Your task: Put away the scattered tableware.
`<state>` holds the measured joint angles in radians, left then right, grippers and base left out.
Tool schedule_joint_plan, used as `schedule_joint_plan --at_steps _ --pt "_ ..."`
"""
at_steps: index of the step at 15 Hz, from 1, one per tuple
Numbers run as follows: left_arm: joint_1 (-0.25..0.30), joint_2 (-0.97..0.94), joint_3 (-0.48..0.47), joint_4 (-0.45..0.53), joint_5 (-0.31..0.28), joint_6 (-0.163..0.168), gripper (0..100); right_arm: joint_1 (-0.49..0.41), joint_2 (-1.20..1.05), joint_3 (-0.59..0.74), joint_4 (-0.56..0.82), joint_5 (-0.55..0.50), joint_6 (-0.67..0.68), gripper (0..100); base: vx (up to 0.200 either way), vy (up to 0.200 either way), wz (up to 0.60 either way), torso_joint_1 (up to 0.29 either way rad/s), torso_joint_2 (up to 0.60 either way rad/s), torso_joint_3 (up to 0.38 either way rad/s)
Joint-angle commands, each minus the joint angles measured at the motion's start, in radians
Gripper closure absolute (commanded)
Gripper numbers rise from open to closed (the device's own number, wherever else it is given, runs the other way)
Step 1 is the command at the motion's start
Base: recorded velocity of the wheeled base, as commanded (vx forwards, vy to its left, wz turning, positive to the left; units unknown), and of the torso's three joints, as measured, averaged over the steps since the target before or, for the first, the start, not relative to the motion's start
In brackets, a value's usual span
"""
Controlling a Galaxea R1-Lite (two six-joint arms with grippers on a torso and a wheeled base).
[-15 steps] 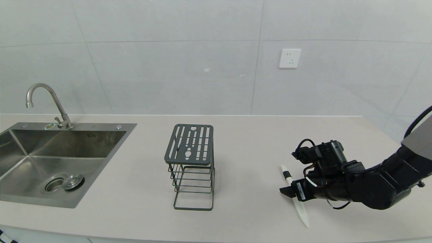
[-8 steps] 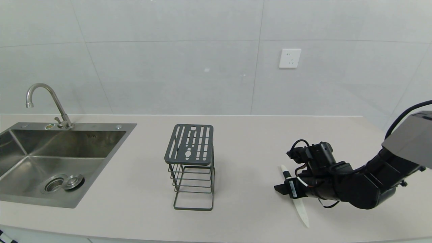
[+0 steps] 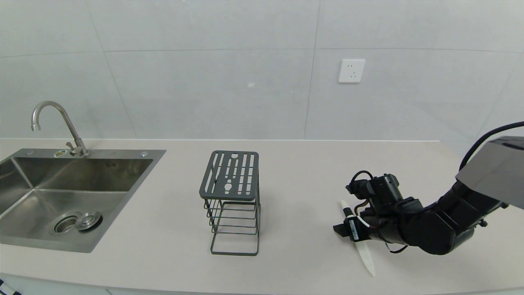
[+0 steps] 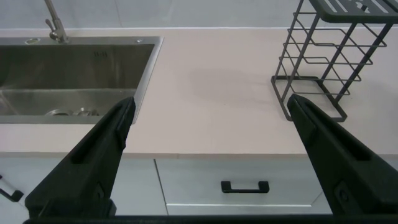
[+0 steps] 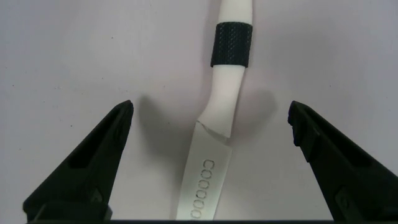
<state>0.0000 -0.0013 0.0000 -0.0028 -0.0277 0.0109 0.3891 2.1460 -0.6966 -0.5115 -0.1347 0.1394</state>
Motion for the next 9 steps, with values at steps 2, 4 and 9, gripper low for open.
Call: schedule_joint_plan --at_steps 2,4,9 --pt "0.000 0.001 0.000 0.000 0.000 0.000 0 0.004 0.000 0.000 -0.001 0.001 0.000 0 0.000 0.000 0.00 0.000 0.00 0.000" --pt "0.000 0.001 0.000 0.000 0.000 0.000 0 0.004 0.003 0.005 -0.001 0.003 0.000 0 0.000 0.000 0.00 0.000 0.00 0.000" --pt "0.000 0.001 0.000 0.000 0.000 0.000 0 0.005 0.031 0.003 -0.001 0.006 0.000 100 0.000 0.000 0.00 0.000 0.00 0.000"
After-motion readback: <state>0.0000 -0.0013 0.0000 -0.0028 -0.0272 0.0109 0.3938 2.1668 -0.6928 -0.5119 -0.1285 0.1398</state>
